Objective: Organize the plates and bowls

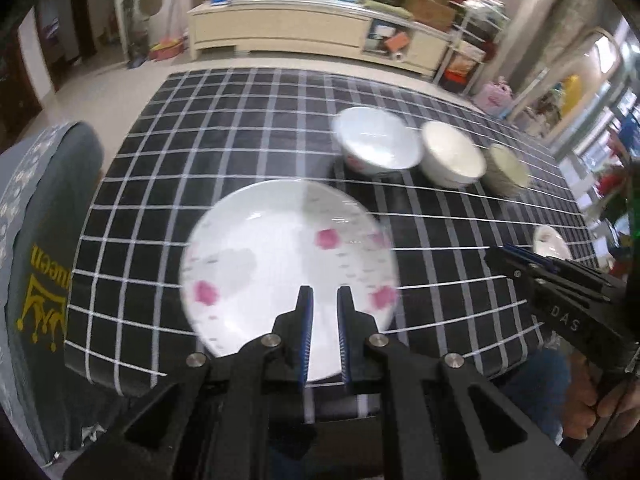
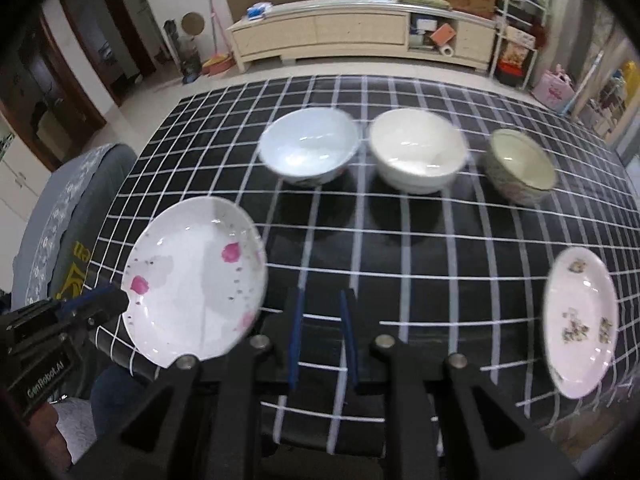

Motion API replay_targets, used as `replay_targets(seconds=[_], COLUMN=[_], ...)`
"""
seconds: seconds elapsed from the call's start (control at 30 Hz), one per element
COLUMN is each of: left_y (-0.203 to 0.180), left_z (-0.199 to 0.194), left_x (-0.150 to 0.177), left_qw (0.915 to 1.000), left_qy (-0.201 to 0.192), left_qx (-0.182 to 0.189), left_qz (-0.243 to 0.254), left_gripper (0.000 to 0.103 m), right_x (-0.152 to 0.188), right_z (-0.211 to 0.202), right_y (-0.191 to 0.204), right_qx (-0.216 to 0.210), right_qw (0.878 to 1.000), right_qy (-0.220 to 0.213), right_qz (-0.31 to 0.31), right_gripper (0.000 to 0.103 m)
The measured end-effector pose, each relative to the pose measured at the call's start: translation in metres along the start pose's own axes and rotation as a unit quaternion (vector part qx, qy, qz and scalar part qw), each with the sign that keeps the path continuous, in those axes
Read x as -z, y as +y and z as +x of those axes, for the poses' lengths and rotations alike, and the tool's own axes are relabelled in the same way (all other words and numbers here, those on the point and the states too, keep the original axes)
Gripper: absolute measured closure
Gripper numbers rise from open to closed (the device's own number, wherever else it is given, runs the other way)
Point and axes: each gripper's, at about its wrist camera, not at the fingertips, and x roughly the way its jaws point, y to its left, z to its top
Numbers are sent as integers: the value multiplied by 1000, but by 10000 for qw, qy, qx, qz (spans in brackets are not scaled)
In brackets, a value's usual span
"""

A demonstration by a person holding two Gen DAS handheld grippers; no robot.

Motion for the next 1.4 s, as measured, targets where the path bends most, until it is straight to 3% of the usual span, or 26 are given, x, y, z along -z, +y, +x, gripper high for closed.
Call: replay_targets(seconds=[0.1,0.33,0.6,0.83,1.03,1.17,1.4], left_y=[-26,-96,-183,-258,-297,-311,-319], left_z=[-1,8,25,58,90,116,159], left_x=[-3,-11,-14,-21,-26,-26,-26], left_qw=[9997,9967,9894,9773,9734,9734,9741], left_qy=[4,96,128,354,714,894,1265], left_qx=[167,378,530,606,838,792,745], left_qz=[166,712,1349,1997,2007,1955,1718], left_gripper=[82,81,78,78,78,78,78], right_x=[5,20,39,54,68,73,70], right_z=[-16,-51,-68,-67,-57,-49,-27], right_y=[-22,-83,-164,-237,-294,-325,-349], right_qx=[62,273,561,984,1122,1187,1099], right_qw=[9999,9983,9944,9870,9796,9758,9769], right_qy=[-76,-299,-279,-151,-6,52,142], right_qz=[81,422,849,1259,1667,1838,1825], right_gripper=[68,61,59,59,59,59,59])
